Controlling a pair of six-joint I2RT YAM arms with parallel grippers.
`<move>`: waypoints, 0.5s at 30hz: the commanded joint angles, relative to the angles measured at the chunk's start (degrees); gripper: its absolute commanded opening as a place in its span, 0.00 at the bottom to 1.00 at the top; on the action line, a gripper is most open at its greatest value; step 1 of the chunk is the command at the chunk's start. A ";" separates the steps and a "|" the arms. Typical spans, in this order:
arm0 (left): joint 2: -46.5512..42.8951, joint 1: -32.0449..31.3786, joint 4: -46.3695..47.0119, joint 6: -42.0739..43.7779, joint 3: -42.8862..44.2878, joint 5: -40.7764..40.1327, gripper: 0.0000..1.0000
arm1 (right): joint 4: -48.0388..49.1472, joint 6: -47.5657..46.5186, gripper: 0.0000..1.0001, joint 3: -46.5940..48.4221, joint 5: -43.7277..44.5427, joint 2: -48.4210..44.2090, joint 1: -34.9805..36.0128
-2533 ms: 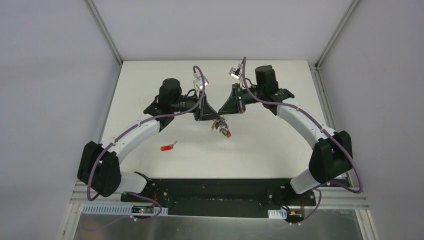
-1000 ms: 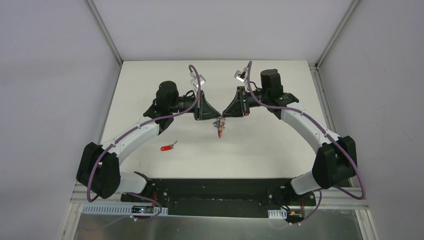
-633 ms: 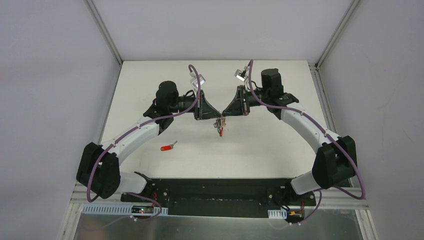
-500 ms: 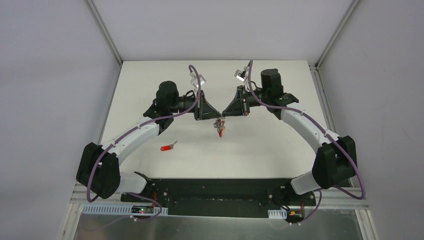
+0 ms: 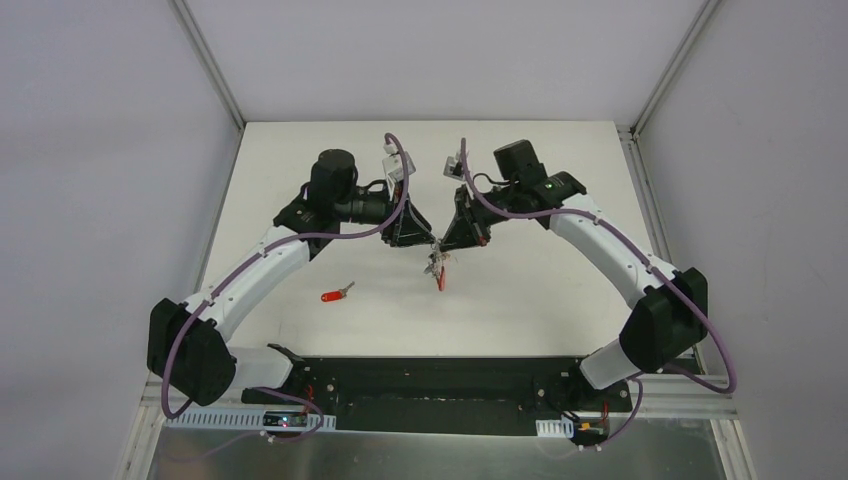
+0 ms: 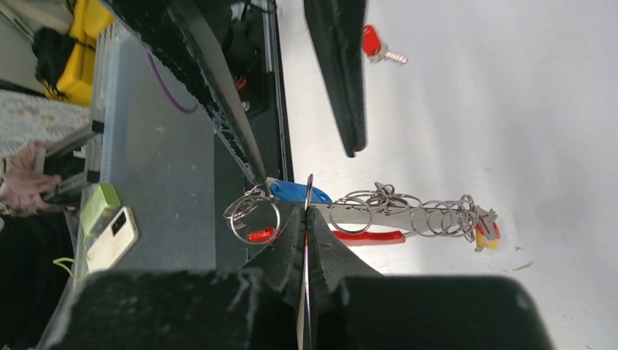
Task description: Put the keys on the keyring
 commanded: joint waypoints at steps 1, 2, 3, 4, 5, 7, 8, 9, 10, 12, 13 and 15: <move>0.48 0.13 -6.99 6.77 4.13 2.29 0.43 | -8.55 -8.30 0.00 3.22 2.92 0.28 3.18; 0.87 0.04 -7.46 7.11 4.52 2.45 0.43 | -8.56 -8.51 0.00 3.15 3.25 0.16 3.54; 1.18 -0.07 -7.66 7.29 4.68 2.61 0.42 | -8.52 -8.72 0.00 3.08 3.46 0.08 3.84; 1.43 -0.14 -7.57 7.36 4.59 2.91 0.41 | -8.48 -8.82 0.00 3.04 3.41 0.05 3.98; 1.60 -0.25 -7.48 7.41 4.42 3.47 0.40 | -8.49 -8.77 0.00 3.01 3.33 0.07 4.13; 1.53 -0.36 -6.90 7.54 3.55 4.39 0.37 | -8.23 -8.69 0.00 2.81 3.10 0.10 4.18; 1.34 -0.37 -6.45 7.65 2.91 4.86 0.36 | -8.04 -8.68 0.00 2.70 2.84 0.02 4.13; 1.10 -0.36 -5.93 7.79 2.09 5.20 0.35 | -7.88 -8.61 0.00 2.61 2.58 0.00 4.09; 0.82 -0.36 -5.24 7.89 1.38 5.44 0.35 | -7.76 -8.53 0.00 2.53 2.31 0.01 4.15; 0.41 -0.36 -3.79 7.86 0.13 6.12 0.35 | -7.49 -8.43 0.00 2.39 1.68 0.08 4.18; 0.32 -0.42 -3.19 7.73 -0.25 6.25 0.35 | -7.40 -8.42 0.00 2.40 1.43 0.16 4.17; 0.50 -0.62 -2.72 7.44 -0.48 6.49 0.35 | -7.29 -8.33 0.00 2.34 0.98 0.43 4.18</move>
